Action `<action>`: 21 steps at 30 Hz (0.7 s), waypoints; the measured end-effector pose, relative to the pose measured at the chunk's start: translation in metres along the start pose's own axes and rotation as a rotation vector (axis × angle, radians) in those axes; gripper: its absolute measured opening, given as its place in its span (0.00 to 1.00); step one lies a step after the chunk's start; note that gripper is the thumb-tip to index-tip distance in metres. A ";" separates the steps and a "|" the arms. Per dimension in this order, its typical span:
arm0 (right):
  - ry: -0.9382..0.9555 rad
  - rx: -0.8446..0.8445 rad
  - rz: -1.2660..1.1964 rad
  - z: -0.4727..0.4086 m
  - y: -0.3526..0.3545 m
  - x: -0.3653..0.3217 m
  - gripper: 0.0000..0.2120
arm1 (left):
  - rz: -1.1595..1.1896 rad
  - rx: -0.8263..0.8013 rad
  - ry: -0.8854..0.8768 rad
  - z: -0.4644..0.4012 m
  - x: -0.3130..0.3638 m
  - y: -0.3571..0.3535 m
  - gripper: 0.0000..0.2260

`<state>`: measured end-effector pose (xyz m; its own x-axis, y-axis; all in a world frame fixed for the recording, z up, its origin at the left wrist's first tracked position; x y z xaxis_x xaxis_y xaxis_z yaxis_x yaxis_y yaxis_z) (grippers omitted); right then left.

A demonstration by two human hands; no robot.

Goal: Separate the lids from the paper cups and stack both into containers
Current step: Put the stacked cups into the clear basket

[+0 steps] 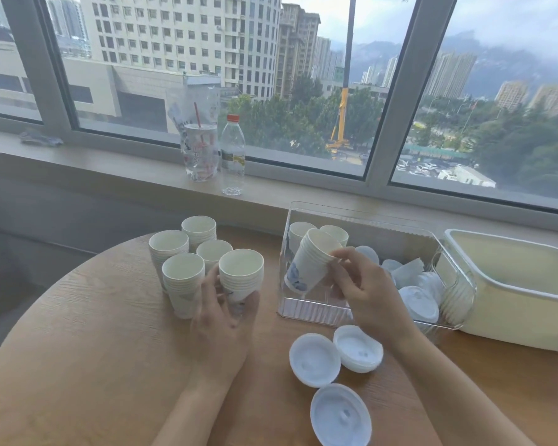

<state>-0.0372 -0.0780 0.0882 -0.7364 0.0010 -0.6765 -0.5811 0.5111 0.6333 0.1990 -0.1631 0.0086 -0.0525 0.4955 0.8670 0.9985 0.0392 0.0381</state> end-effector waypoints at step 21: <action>-0.057 -0.033 0.266 -0.072 -0.066 0.066 0.10 | 0.038 0.009 -0.156 -0.017 -0.004 -0.037 0.32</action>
<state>-0.0724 -0.1736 0.0291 -0.8443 0.1803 -0.5047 -0.3821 0.4578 0.8028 0.1621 -0.1808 0.0124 -0.0167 0.6258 0.7798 0.9997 0.0247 0.0016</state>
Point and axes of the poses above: each hand's wrist, its own z-axis away from the middle knuckle, its own y-axis out of the back of the hand, x = y × z, the point moved 8 cm from there along -z, towards the middle knuckle, and after that the axes turned 10 degrees about z, right-handed, at the moved point
